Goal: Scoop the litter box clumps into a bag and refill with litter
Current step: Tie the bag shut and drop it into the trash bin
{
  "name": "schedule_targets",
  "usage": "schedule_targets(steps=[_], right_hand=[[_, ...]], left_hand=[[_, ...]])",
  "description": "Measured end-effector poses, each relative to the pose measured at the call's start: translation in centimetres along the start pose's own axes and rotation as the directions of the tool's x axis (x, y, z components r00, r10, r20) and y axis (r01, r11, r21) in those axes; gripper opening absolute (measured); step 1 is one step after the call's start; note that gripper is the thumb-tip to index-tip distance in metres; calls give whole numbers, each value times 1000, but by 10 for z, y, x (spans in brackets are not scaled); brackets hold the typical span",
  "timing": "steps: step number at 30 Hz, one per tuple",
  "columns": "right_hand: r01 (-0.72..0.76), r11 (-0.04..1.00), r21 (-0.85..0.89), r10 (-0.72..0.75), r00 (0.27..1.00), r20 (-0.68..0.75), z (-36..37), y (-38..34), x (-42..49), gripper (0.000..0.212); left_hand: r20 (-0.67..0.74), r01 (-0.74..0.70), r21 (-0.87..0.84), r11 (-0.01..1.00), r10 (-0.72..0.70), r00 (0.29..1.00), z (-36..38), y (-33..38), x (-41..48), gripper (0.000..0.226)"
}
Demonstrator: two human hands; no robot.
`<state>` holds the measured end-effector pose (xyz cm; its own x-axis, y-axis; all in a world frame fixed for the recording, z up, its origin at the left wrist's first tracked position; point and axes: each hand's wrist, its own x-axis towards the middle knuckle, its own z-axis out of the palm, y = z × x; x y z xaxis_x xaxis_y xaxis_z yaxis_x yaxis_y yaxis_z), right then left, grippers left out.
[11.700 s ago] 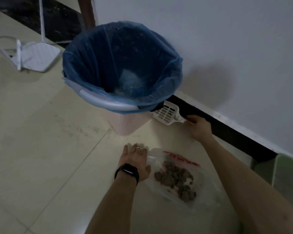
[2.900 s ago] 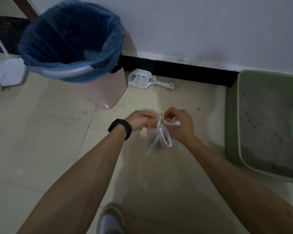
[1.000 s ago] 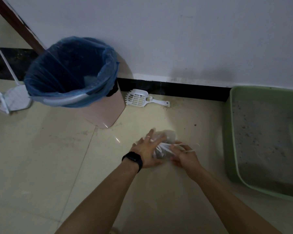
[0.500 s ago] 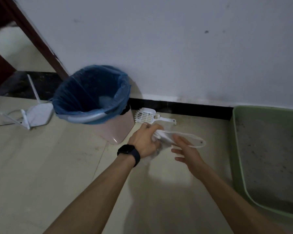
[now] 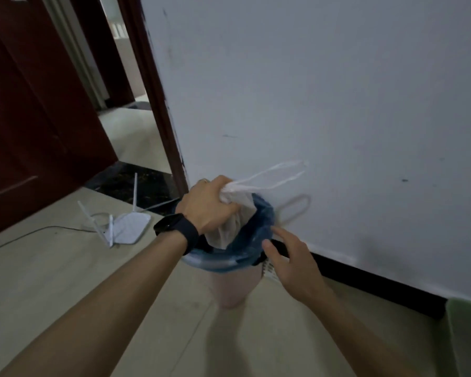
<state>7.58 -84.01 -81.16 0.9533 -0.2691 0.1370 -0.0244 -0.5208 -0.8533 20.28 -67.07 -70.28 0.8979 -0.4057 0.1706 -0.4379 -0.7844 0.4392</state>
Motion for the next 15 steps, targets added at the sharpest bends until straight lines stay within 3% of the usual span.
schedule_targets(steps=[3, 6, 15], right_hand=[[163, 920, -356, -123, 984, 131, 18, 8, 28, 80], [222, 804, -552, -73, 958, 279, 30, 13, 40, 72], [181, 804, -566, -31, 964, 264, 47, 18, 40, 81]], left_hand=[[39, 103, 70, 992, -106, 994, 9, -28, 15, 44], [95, 156, 93, 983, -165, 982, 28, -52, 21, 46], [175, 202, 105, 974, -218, 960, 65, -85, 38, 40]])
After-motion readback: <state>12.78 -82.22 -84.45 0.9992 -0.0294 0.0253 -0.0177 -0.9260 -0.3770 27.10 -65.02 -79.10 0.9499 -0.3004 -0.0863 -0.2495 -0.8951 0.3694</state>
